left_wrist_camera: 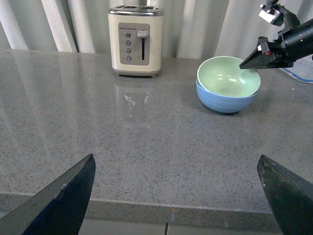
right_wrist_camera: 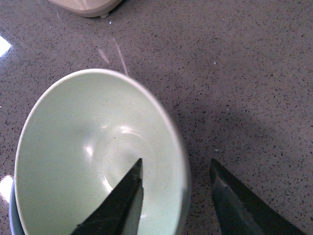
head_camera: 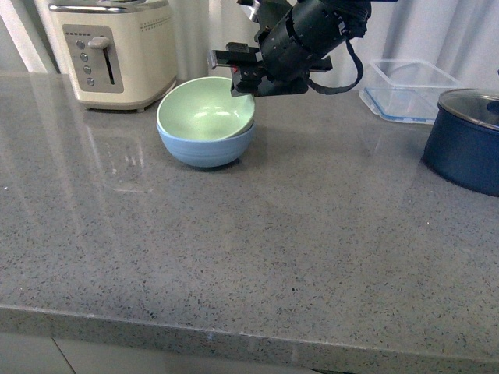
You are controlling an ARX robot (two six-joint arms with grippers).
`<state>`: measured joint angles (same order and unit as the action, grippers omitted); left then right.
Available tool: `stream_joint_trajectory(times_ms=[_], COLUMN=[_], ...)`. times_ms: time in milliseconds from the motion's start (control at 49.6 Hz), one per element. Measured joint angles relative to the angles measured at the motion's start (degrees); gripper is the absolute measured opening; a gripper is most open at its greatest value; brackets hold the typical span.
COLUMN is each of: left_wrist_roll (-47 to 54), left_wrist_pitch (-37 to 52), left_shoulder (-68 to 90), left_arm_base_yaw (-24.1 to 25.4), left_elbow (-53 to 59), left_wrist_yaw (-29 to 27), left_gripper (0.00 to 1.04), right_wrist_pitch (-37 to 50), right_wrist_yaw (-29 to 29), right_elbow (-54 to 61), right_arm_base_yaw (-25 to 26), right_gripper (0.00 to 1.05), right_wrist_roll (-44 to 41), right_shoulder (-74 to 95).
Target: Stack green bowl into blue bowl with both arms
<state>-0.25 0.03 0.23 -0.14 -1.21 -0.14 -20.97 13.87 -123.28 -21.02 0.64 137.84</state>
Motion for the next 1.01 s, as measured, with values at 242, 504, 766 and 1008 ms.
stream_joint_trajectory(times_ms=[242, 504, 766, 1008], left_wrist_roll=[0.0, 0.0, 0.0, 0.0], left_wrist_pitch=[0.0, 0.0, 0.0, 0.0], left_shoulder=[0.0, 0.0, 0.0, 0.0], left_arm_base_yaw=[0.0, 0.0, 0.0, 0.0], left_elbow=[0.0, 0.0, 0.0, 0.0], left_wrist_yaw=[0.0, 0.0, 0.0, 0.0], left_gripper=[0.98, 0.98, 0.98, 0.98], right_wrist_pitch=[2.36, 9.01, 15.78, 21.49], right_wrist_yaw=[-0.46, -1.31, -3.61, -12.15], right_elbow=[4.31, 21.7, 40.76, 59.39], right_arm_base_yaw=[1.55, 8.31, 16.96, 24.0], right_gripper=[0.89, 0.95, 0.95, 0.95], right_wrist_roll=[0.96, 2.01, 4.46, 2.62], right_shoulder=[-3.72, -21.73, -37.31, -52.11])
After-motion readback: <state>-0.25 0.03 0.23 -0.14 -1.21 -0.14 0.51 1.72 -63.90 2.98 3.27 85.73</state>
